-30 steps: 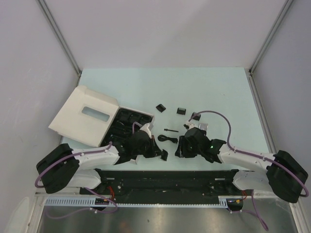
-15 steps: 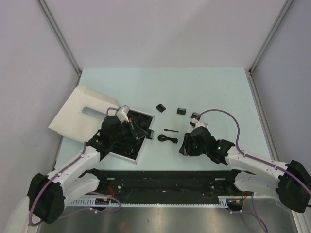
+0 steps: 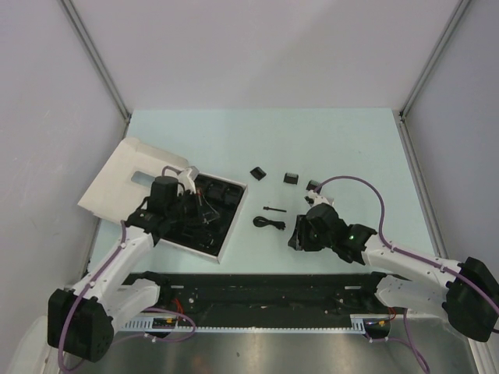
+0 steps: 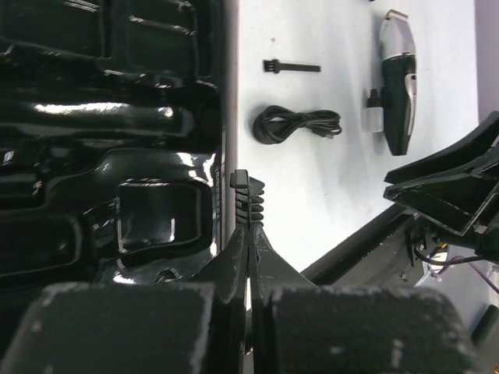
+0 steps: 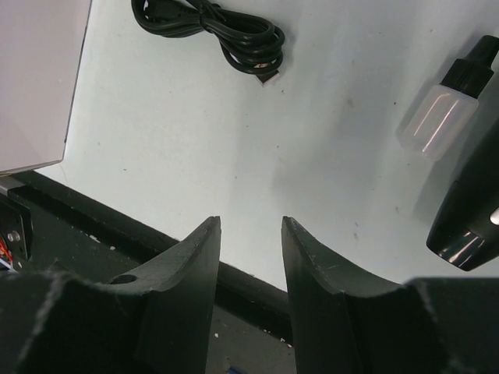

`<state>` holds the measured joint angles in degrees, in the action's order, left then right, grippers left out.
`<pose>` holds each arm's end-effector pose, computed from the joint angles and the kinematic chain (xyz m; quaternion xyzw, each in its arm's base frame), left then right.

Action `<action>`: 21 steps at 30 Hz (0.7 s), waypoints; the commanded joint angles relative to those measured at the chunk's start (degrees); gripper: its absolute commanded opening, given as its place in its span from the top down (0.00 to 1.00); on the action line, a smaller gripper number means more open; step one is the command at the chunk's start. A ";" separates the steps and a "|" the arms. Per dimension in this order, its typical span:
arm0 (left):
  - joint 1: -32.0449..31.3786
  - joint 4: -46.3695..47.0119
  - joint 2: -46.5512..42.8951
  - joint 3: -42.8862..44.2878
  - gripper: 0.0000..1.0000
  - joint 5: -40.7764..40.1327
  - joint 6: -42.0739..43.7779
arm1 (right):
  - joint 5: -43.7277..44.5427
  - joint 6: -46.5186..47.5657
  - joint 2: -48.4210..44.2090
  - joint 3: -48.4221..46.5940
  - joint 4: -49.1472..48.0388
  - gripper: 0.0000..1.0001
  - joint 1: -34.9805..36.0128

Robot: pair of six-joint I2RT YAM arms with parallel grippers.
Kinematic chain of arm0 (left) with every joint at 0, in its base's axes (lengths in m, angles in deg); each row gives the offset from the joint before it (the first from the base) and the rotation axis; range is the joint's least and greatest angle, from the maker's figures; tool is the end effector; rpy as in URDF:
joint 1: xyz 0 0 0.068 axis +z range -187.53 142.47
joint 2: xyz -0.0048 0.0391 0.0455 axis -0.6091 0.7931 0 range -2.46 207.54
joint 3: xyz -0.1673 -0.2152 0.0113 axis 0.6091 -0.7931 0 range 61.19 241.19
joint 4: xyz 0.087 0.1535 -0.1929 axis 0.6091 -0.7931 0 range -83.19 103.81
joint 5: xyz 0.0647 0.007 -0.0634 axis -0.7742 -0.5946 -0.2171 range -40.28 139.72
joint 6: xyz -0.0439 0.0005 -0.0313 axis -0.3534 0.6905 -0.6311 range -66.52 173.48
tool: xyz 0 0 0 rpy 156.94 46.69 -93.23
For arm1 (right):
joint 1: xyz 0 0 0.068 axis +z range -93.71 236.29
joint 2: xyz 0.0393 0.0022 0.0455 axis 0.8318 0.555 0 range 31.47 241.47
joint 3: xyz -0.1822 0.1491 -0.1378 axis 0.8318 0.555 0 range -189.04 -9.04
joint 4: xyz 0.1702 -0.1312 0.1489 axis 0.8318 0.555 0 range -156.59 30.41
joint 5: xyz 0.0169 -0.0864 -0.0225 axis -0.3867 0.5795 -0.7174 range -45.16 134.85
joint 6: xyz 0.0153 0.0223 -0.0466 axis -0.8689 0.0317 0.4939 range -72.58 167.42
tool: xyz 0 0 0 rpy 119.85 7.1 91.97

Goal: Sort the hair-cutting tools
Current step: Place the haircut tool in the storage box.

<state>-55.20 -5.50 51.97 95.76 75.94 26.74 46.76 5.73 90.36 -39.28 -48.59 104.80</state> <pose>0.1851 -0.0755 0.2345 0.0275 0.8846 -0.3477 0.3095 0.1351 0.1509 0.1950 -0.0491 0.9279 0.2507 0.2717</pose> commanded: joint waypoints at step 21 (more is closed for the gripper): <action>3.61 -9.96 10.43 6.92 1.00 -1.44 7.05 | -1.39 1.09 -0.53 0.88 -2.00 0.57 -1.31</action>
<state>-52.01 -15.73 62.03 100.44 72.79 31.74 45.45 6.10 90.41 -38.63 -49.20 103.77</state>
